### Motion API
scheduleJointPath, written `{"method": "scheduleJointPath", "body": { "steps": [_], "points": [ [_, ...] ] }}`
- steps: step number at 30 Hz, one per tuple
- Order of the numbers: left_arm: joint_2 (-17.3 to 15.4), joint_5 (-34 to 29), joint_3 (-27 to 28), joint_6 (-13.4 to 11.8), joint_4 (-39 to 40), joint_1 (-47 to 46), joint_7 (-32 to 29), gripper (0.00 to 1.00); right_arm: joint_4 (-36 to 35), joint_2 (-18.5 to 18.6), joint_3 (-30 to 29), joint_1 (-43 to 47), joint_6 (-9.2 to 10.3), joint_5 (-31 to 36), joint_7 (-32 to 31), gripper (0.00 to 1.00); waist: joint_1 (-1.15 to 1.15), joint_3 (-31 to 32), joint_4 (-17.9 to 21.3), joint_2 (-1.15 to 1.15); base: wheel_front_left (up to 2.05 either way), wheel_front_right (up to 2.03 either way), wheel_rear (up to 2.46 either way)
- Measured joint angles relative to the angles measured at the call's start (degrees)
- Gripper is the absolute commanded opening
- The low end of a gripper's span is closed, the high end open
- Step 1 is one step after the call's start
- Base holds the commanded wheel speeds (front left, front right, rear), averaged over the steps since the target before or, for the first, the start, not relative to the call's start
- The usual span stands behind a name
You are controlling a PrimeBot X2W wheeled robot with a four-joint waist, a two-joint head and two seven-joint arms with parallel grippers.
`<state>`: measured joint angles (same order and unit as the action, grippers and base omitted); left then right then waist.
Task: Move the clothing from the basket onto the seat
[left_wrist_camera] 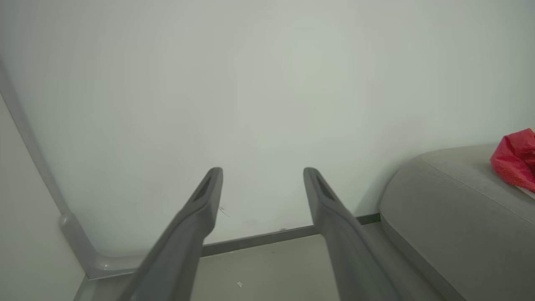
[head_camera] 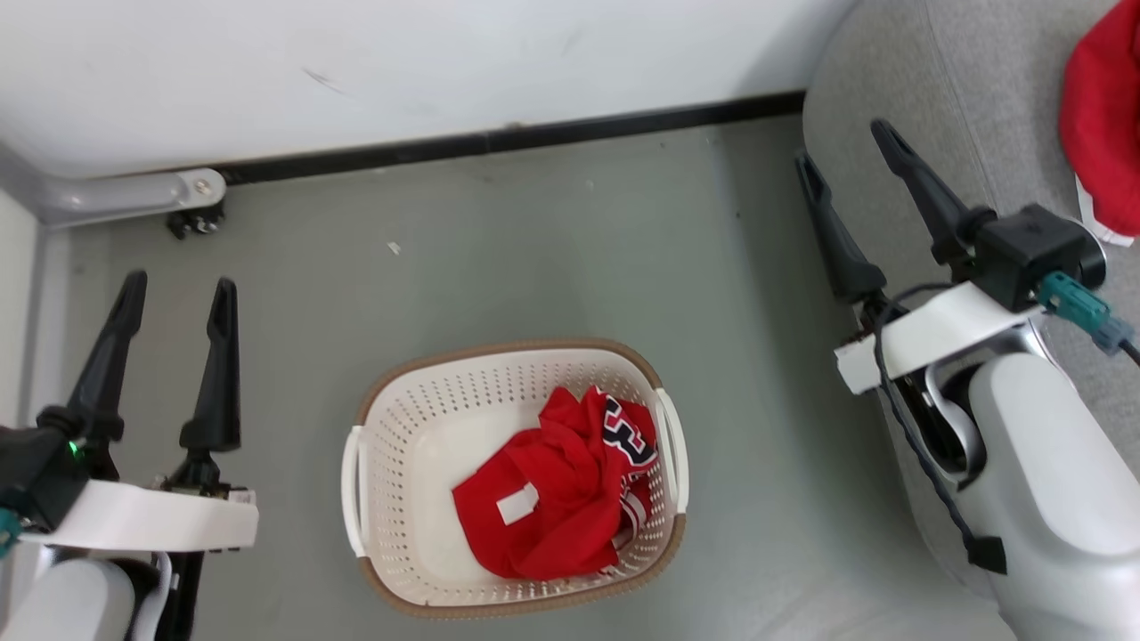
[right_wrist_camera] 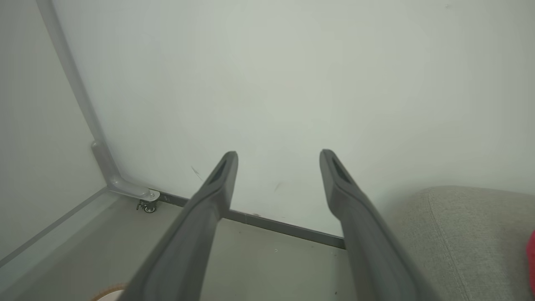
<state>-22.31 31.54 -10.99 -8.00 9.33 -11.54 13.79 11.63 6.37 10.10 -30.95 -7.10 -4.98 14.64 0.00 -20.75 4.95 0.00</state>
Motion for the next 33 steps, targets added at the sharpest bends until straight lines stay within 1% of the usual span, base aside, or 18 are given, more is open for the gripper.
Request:
{"method": "scheduleJointPath", "body": {
  "steps": [6,14,19,24,29,33],
  "points": [
    [1.8,0.1,0.5,0.0,-1.8,3.1,0.4,1.00,-2.5,1.2,-2.4,4.0,0.00,0.3,0.0,1.00,0.00,3.2,-1.7,0.00,0.00,0.00,0.00],
    [2.7,-1.3,1.5,0.0,-4.3,7.3,0.7,1.00,-4.9,1.2,-5.2,10.8,0.00,0.5,0.0,1.00,0.00,7.4,-3.5,0.00,0.00,0.00,0.00],
    [4.7,-1.3,2.9,0.1,-4.7,9.3,0.7,1.00,-6.5,0.8,-6.4,14.8,0.00,0.5,0.0,1.00,0.00,10.0,-4.5,0.00,0.00,0.00,0.00],
    [6.0,-1.5,4.1,1.0,-4.9,11.3,0.7,1.00,-8.2,0.4,-7.8,18.8,0.00,0.4,0.0,1.00,0.00,12.5,-5.4,0.00,0.00,0.00,0.00],
    [6.4,-2.5,5.3,1.4,-5.6,13.1,0.7,1.00,-9.6,-0.2,-9.4,22.1,0.00,0.4,0.0,1.00,0.00,14.8,-6.1,0.00,0.00,0.00,0.00],
    [7.4,-3.4,5.9,2.0,-6.4,15.0,0.7,1.00,-10.4,-0.4,-9.7,25.0,0.01,0.5,0.0,1.00,0.00,16.8,-6.6,0.00,0.00,0.00,0.00]
  ]
}}
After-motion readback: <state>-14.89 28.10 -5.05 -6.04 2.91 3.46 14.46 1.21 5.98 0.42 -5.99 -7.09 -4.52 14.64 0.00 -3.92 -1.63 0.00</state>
